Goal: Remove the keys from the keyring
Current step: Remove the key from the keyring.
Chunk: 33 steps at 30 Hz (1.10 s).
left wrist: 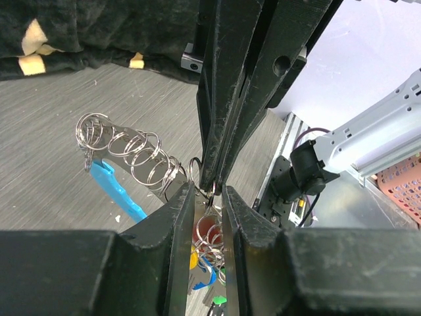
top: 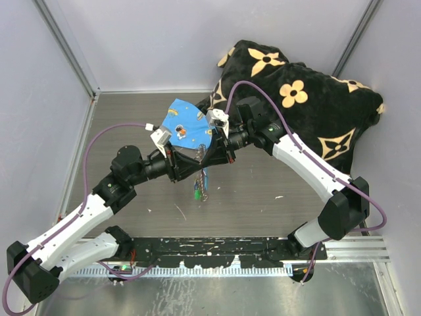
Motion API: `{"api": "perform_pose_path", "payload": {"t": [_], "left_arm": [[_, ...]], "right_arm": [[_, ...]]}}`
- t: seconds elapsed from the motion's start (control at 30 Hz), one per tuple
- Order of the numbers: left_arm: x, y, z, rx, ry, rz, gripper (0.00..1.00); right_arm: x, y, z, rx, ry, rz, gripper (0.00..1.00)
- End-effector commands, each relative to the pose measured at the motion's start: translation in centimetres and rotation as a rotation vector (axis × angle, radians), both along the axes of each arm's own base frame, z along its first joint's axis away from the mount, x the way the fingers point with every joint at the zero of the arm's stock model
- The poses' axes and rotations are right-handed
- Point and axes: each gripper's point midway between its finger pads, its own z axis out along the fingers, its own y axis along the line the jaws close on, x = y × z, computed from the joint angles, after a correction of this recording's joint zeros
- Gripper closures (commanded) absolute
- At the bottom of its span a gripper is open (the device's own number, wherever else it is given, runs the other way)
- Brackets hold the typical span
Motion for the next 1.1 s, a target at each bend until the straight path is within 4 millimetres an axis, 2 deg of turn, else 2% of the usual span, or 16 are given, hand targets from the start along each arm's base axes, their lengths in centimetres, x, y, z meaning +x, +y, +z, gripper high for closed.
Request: {"api": "perform_pose_path", "payload": {"t": [0.0,0.23,0.43,0.5,0.57,0.63,0.8,0.93,1.07], "left_arm": [[-0.3,-0.1,1.7,-0.016,-0.062,-0.026,0.76],[-0.4,-0.1,1.0,0.002,-0.052,-0.028,0.8],[-0.3,-0.2,1.4,-0.009,-0.055,-0.03,0.82],[-0.3,-0.3,1.5,-0.011,-0.055,-0.031,0.86],[-0.2,-0.3,1.6,-0.013,-0.056,-0.032,0.97],[-0.2,-0.3,1.6,-0.015,-0.058,-0.029,1.0],[0.0,-0.1,1.9,-0.021,-0.067,-0.009,0.99],[0.1,0.2,2.0,-0.028,-0.064,0.014,0.83],[0.1,0.1,2.1,-0.032,-0.062,0.011,0.83]], "right_arm": [[-0.7,0.1,2.5,0.082,-0.057,0.048,0.99],[-0.7,0.1,2.5,0.082,-0.053,0.048,0.99],[-0.7,0.1,2.6,0.084,-0.051,0.048,0.99],[-0.8,0.1,2.5,0.083,-0.044,0.05,0.99],[-0.8,0.1,2.5,0.085,-0.045,0.05,0.99],[-0.8,0.1,2.4,0.085,-0.044,0.052,0.99],[-1.0,0.0,2.4,0.087,-0.04,0.057,0.99],[-1.0,0.0,2.5,0.089,-0.038,0.061,0.99],[-1.1,0.0,2.5,0.091,-0.038,0.065,0.99]]}}
